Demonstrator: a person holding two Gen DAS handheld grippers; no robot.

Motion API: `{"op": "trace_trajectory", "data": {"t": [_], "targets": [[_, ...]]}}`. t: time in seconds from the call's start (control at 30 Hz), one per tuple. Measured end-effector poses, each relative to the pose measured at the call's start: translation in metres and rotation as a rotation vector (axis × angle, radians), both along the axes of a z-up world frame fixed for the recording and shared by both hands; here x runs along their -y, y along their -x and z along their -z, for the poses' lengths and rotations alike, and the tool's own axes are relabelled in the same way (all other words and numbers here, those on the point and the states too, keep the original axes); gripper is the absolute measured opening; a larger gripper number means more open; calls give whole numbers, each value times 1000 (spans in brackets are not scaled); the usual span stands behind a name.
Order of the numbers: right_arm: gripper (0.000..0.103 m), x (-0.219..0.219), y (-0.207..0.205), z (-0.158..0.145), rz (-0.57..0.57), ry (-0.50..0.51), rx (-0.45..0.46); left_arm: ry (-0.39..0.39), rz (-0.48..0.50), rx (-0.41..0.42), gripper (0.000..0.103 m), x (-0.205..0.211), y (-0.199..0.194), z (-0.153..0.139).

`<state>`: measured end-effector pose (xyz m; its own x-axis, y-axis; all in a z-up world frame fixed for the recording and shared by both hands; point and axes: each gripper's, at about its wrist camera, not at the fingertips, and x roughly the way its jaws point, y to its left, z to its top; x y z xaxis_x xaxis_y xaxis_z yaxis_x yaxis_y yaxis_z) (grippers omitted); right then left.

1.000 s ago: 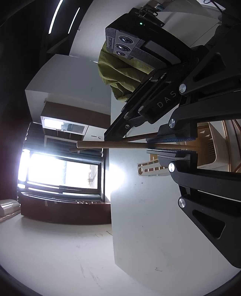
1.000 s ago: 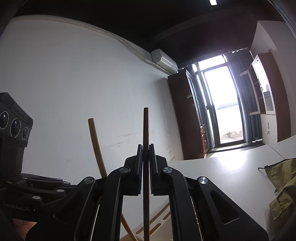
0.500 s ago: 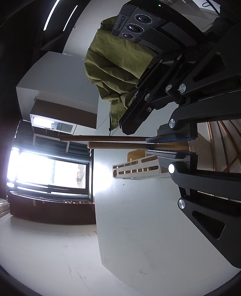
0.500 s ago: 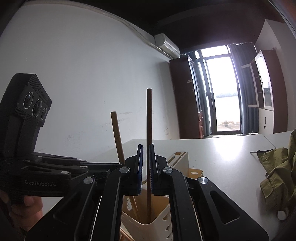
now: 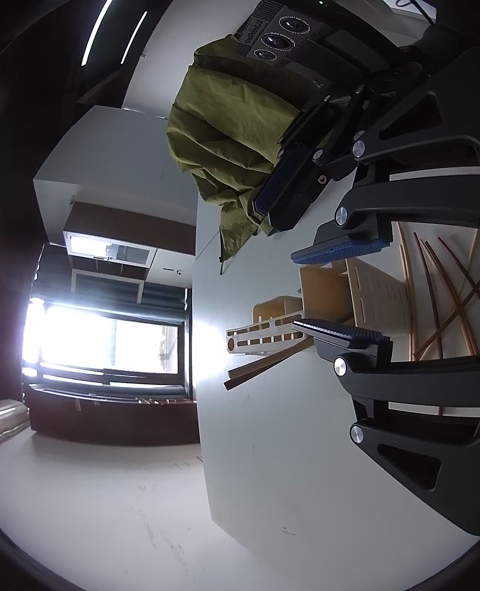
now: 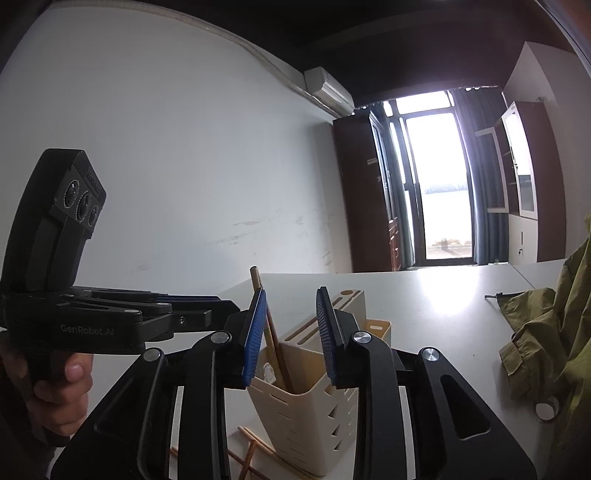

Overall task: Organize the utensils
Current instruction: 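Lower both chopsticks into the white holder and open both tools, then move both tools back to the pile and close the right tool on a brown chopstick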

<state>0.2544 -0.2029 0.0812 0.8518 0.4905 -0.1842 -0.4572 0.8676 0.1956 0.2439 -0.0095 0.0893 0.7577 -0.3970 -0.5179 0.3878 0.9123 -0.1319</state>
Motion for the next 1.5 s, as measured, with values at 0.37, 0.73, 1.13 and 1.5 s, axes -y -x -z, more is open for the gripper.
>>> {"op": "trace_trajectory", "data": {"t": [0.37,0.73,1.13,1.5], "targets": [[76,3,32,11,-35,59,-109,-85,-28,44,79,-17,54,14],[77,-11,64,51,-122,163,-268,-198,-25,-4,80,-38,94,62],[76,-33,73,99,-192,224,-427,-313,70,-89,68,-50,105,126],[44,-81,44,122,-223,323,-530,-374,102,-205,50,-75,99,171]]}}
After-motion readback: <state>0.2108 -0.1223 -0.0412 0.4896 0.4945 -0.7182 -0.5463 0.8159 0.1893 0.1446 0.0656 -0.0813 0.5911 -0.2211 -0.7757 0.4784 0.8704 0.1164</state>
